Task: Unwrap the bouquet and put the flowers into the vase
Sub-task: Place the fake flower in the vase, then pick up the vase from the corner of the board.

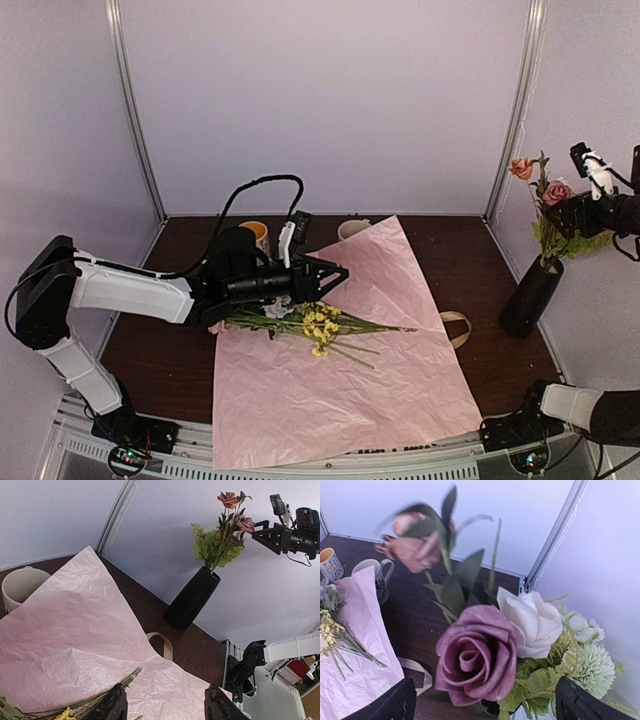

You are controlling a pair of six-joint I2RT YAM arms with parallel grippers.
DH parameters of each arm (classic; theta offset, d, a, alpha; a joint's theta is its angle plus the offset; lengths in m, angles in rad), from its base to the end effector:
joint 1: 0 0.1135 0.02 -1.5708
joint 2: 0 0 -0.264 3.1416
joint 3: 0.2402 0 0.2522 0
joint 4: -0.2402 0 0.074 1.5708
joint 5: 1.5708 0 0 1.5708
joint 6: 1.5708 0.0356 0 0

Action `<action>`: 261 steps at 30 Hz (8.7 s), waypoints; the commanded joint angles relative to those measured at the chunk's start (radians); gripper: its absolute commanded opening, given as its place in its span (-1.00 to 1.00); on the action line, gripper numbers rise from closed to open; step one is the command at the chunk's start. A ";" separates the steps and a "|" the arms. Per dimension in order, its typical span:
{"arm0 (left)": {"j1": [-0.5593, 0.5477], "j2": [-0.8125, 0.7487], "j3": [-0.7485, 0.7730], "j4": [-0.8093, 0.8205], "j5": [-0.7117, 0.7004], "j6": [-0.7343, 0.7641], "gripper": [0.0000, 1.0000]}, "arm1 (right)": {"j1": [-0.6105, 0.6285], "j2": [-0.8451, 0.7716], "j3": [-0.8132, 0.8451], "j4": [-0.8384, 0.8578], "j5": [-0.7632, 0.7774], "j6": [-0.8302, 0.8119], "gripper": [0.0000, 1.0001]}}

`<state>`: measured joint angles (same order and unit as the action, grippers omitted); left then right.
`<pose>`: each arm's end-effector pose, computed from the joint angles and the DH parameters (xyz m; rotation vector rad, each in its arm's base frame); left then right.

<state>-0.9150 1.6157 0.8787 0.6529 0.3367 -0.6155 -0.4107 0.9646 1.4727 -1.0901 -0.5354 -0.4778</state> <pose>0.2107 -0.2931 0.2480 0.5587 1.7763 -1.3970 0.1373 -0.0400 0.4445 -0.3701 2.0299 0.0326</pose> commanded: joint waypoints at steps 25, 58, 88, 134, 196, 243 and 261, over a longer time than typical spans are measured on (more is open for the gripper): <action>0.015 -0.221 -0.033 -0.368 -0.158 0.127 0.10 | 0.603 -0.126 -0.354 -0.002 -0.086 -0.135 0.32; 0.020 -0.071 0.071 -0.379 -0.092 0.234 0.11 | 0.293 -0.254 -0.518 -0.056 0.519 0.075 1.00; 0.030 -0.054 0.097 -0.387 -0.084 0.234 0.11 | 0.140 0.043 -0.515 0.288 0.407 0.219 1.00; 0.030 -0.028 0.078 -0.360 -0.059 0.208 0.11 | -0.005 -0.063 -0.722 0.438 0.208 0.087 0.71; 0.030 0.145 0.001 0.043 0.071 0.075 0.09 | 0.128 0.329 0.003 -0.391 0.278 -0.326 0.42; 0.031 0.205 0.005 0.120 0.105 -0.016 0.05 | 0.251 0.381 -0.122 -0.321 0.494 -0.384 0.11; 0.031 0.195 0.025 0.090 0.122 -0.020 0.04 | 0.332 0.412 0.148 -0.230 0.371 -0.456 -1.00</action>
<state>-0.8909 1.8400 0.8883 0.7097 0.4473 -0.6350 -0.1120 1.3426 1.4956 -1.4220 -0.1234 -0.8936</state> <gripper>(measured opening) 0.524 0.035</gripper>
